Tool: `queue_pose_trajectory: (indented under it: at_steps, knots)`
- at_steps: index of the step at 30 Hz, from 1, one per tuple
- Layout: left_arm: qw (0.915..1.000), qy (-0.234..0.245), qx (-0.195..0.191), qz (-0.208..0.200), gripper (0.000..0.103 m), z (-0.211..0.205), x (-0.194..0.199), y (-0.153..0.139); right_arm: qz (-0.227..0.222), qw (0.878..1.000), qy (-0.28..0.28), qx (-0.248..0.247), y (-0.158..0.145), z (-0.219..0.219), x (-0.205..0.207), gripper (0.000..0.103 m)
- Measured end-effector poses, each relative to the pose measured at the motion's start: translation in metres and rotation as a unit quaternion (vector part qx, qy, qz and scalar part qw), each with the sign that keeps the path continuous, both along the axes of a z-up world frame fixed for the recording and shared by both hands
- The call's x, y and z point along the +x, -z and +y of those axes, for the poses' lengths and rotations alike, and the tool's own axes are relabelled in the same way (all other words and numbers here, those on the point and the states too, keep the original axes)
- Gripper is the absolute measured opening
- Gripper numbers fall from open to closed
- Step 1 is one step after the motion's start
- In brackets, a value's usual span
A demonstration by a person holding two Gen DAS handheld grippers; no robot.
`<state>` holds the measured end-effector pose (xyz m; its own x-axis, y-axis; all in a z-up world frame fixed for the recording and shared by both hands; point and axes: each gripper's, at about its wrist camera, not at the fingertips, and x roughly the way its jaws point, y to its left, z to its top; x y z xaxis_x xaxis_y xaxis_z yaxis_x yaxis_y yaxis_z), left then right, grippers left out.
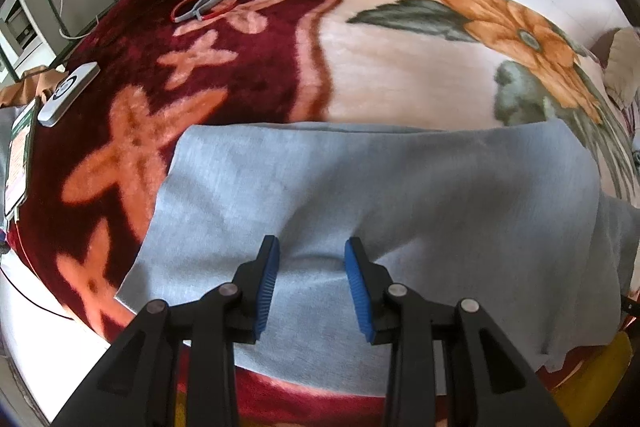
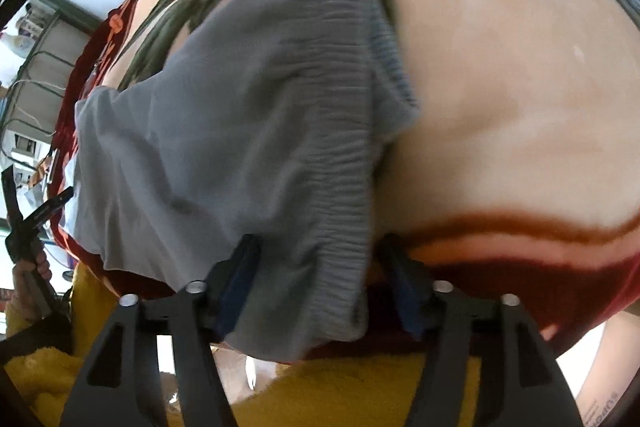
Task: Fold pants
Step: 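Grasp the ribbed cuff with the right gripper, lift it and lay it down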
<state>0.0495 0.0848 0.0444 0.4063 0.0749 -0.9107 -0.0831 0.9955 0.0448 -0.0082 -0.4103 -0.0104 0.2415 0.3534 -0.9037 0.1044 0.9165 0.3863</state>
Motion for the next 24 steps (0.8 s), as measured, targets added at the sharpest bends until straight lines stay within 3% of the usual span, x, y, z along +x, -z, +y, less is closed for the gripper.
queue_pose_trajectory:
  at_steps: [1,2,4,6,11,17,20,24]
  knots:
    - [1.0000,0.002,0.002,-0.001,0.035,-0.001,0.000,-0.001,0.001,1.000,-0.011,0.001,-0.002,0.005,0.000,0.046]
    - [1.0000,0.003,0.003,-0.001,0.035,-0.002,0.000,-0.001,0.000,1.000,-0.019,0.009,-0.007,0.009,-0.001,0.024]
    - [1.0000,0.005,0.000,-0.001,0.035,-0.004,0.000,-0.001,-0.012,0.999,-0.027,0.028,-0.021,0.013,-0.003,0.022]
    - [1.0000,0.008,0.000,-0.002,0.035,-0.006,-0.001,-0.001,-0.046,0.998,-0.046,0.019,-0.046,0.017,-0.004,0.013]
    - [0.9999,0.010,0.001,-0.001,0.035,-0.006,-0.002,-0.002,-0.115,0.991,-0.058,0.028,-0.109,0.015,0.019,0.012]
    - [0.9999,0.010,0.005,-0.001,0.035,-0.007,-0.001,-0.001,-0.222,0.967,-0.104,-0.074,-0.185,0.025,0.050,0.012]
    - [0.9999,0.011,0.010,0.002,0.035,-0.009,-0.001,0.003,-0.198,0.968,-0.116,-0.101,-0.169,0.016,0.055,0.012]
    - [0.9998,0.015,0.009,0.001,0.036,-0.009,-0.002,0.006,-0.105,0.983,-0.098,-0.111,-0.097,-0.004,0.056,0.012]
